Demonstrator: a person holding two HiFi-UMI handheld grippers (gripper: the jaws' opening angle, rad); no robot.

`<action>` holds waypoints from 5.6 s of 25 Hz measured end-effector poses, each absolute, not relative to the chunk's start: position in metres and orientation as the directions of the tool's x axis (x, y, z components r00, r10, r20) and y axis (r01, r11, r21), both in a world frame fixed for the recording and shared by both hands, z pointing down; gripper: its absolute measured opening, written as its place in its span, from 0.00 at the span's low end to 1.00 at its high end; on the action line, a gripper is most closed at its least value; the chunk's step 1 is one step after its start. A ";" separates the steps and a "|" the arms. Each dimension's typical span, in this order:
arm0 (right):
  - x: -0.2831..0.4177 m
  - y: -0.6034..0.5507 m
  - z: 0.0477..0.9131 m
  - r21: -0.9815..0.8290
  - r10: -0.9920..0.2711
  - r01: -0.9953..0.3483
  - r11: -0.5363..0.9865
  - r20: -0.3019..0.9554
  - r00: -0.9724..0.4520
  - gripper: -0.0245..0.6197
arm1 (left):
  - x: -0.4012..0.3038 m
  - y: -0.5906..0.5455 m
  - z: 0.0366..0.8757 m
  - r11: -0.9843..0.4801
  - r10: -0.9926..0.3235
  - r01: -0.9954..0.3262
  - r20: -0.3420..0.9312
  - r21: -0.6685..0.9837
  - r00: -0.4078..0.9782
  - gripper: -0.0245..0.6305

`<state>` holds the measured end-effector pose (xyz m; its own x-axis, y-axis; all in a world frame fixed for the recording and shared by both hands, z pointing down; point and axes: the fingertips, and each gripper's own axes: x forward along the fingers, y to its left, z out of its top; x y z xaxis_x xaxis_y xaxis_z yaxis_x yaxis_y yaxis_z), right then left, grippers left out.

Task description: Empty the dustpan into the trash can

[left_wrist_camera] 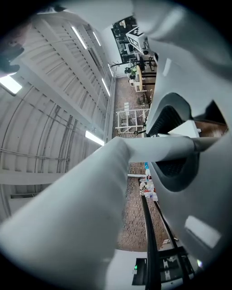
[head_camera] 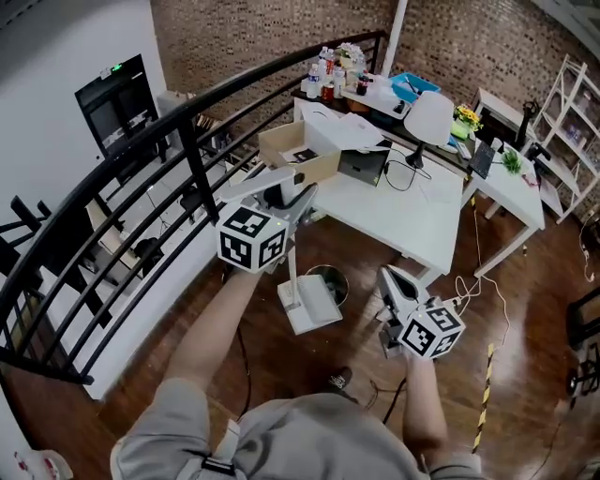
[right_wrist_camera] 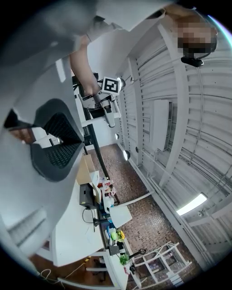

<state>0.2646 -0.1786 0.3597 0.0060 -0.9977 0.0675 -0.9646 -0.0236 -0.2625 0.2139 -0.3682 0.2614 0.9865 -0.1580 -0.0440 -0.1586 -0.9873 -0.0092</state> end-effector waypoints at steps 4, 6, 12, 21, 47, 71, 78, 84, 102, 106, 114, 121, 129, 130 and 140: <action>0.245 -0.187 0.362 -0.257 -0.996 -0.966 -0.005 0.083 -0.016 0.04 | 0.186 -0.369 0.274 -0.986 -0.167 -0.167 -0.042 0.007 0.985 0.22; 0.236 -0.191 0.363 -0.256 -0.995 -0.967 0.006 0.091 -0.031 0.04 | 0.172 -0.370 0.281 -0.985 -0.173 -0.173 -0.045 0.018 0.984 0.22; 0.209 -0.202 0.376 -0.250 -0.988 -0.967 0.050 0.127 -0.084 0.04 | 0.132 -0.375 0.325 -0.977 -0.212 -0.209 -0.078 0.053 0.974 0.21; 0.172 -0.231 0.411 -0.247 -0.966 -0.963 0.109 0.202 -0.161 0.04 | 0.097 -0.391 0.440 -0.948 -0.295 -0.289 -0.028 0.131 0.955 0.22; 0.072 -0.261 0.483 -0.278 -0.869 -0.925 0.258 0.353 -0.348 0.04 | -0.029 -0.407 0.600 -0.826 -0.541 -0.533 0.010 0.184 0.841 0.26; -0.050 -0.310 0.479 -0.284 -0.727 -0.805 0.522 0.346 -0.593 0.04 | -0.212 -0.401 0.668 -0.445 -0.838 -0.861 0.225 0.246 0.498 0.61; -0.051 -0.312 0.476 -0.305 -0.724 -0.789 0.534 0.316 -0.613 0.04 | -0.244 -0.369 0.705 -0.332 -0.818 -0.912 0.409 0.241 0.405 0.64; -0.032 -0.319 0.456 -0.315 -0.762 -0.794 0.520 0.250 -0.598 0.04 | -0.221 -0.285 0.714 -0.387 -0.647 -0.862 0.569 0.328 0.507 0.48; 0.044 -0.285 0.397 -0.270 -0.885 -0.872 0.409 0.116 -0.451 0.04 | 0.007 -0.286 0.460 -0.918 -0.225 -0.295 0.264 0.263 0.938 0.05; 0.056 -0.277 0.382 -0.225 -0.906 -0.897 0.381 0.101 -0.411 0.04 | 0.036 -0.292 0.411 -0.943 -0.198 -0.238 0.186 0.231 0.962 0.05; 0.068 -0.275 0.363 -0.153 -0.923 -0.922 0.356 0.097 -0.372 0.04 | 0.062 -0.293 0.372 -0.962 -0.148 -0.176 0.141 0.208 0.979 0.05; 0.073 -0.280 0.357 -0.143 -0.929 -0.929 0.340 0.106 -0.356 0.04 | 0.059 -0.299 0.367 -0.960 -0.148 -0.178 0.148 0.214 0.978 0.05; 0.074 -0.279 0.353 -0.137 -0.923 -0.926 0.352 0.111 -0.367 0.04 | 0.061 -0.299 0.366 -0.961 -0.148 -0.178 0.150 0.213 0.978 0.05; 0.074 -0.279 0.353 -0.137 -0.924 -0.927 0.350 0.111 -0.365 0.04 | 0.060 -0.299 0.367 -0.961 -0.147 -0.177 0.151 0.214 0.978 0.05; 0.077 -0.275 0.352 -0.132 -0.929 -0.932 0.339 0.108 -0.353 0.04 | 0.060 -0.298 0.368 -0.960 -0.147 -0.175 0.136 0.218 0.980 0.05</action>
